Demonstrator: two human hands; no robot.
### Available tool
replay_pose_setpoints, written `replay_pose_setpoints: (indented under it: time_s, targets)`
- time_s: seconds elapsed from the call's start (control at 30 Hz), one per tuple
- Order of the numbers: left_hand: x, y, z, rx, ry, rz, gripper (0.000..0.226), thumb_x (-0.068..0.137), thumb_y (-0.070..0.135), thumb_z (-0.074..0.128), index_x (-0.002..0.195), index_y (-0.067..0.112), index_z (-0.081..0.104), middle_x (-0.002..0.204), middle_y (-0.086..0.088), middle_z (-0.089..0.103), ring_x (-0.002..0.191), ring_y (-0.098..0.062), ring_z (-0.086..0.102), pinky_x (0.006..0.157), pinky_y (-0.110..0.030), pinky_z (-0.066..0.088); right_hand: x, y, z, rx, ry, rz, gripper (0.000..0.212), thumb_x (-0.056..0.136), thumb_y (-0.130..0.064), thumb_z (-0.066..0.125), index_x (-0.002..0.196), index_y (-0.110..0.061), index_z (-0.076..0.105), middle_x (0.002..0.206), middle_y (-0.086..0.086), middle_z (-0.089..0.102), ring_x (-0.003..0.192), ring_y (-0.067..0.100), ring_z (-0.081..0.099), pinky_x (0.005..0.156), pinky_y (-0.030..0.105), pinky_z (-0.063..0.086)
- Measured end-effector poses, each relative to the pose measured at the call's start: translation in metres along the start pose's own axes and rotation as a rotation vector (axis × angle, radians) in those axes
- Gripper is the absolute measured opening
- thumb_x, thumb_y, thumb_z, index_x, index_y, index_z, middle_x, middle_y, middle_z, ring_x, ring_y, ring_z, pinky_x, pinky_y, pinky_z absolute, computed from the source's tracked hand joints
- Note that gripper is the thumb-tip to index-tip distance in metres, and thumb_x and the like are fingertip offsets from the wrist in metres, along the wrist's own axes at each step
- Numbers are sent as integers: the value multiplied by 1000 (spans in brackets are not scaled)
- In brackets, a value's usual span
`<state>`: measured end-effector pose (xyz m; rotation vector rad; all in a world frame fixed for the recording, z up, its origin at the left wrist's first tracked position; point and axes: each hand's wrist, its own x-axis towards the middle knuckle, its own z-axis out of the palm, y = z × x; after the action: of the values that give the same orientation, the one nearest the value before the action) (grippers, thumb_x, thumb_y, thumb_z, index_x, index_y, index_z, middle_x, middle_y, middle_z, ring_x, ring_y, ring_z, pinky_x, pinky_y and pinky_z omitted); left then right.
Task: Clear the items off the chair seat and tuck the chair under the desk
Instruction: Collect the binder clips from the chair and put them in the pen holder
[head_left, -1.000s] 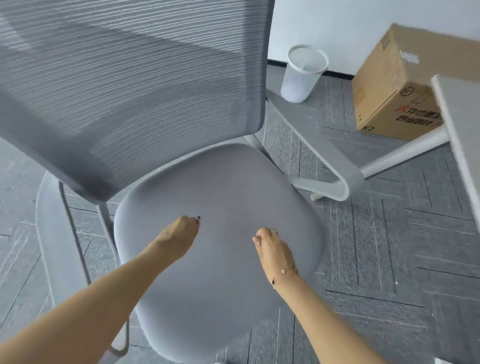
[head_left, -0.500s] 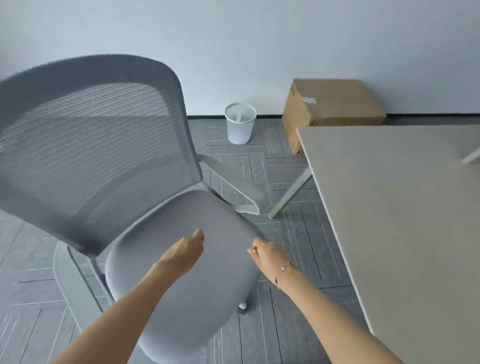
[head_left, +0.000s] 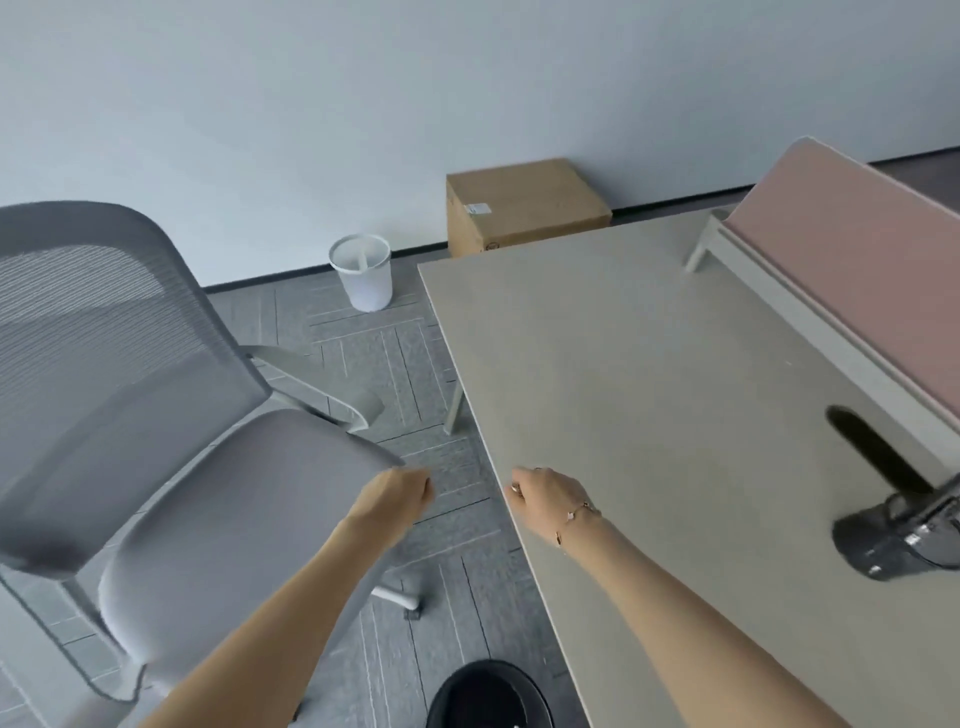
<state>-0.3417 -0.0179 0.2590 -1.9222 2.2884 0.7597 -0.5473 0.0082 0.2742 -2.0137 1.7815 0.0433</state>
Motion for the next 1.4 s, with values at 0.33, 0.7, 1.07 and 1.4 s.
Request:
replay_pose_setpoints:
  time_s: [0.33,0.7,1.07,1.4]
  targets:
    - [28,189,24,-16,-49,267,16,94,17,40,79,19,44,78,-3,46,73,-21,45,67,-34,43,-79,173,-59,85,86,219,21,95,-23,36,89,-8,49,97,17,62,77,28,50,63,29,35]
    - [50,376,63,124,-81,458,22,95,16,37,85,1,51,87,-16,55,84,-36,58,65,-35,39,-150,326,-96,140,188,407,25,95,-22,40,99,-1,54,105,20,64,96,34,61,67,32,37]
    - [71,504,116,149,-269,609,18,87,11,49,98,1,60,105,-18,64,92,-32,62,72,-32,47,-188,422,-95,312,123,569,11,91,-21,49,89,-11,53,81,6,56,74,22,50,65,30,39]
    - [74,553,157,91,-317,635,14,84,13,60,97,8,61,103,-10,61,85,-22,55,67,-30,43,-189,446,-83,512,239,634,9,81,-14,58,83,-11,50,62,-3,47,70,25,56,63,33,47]
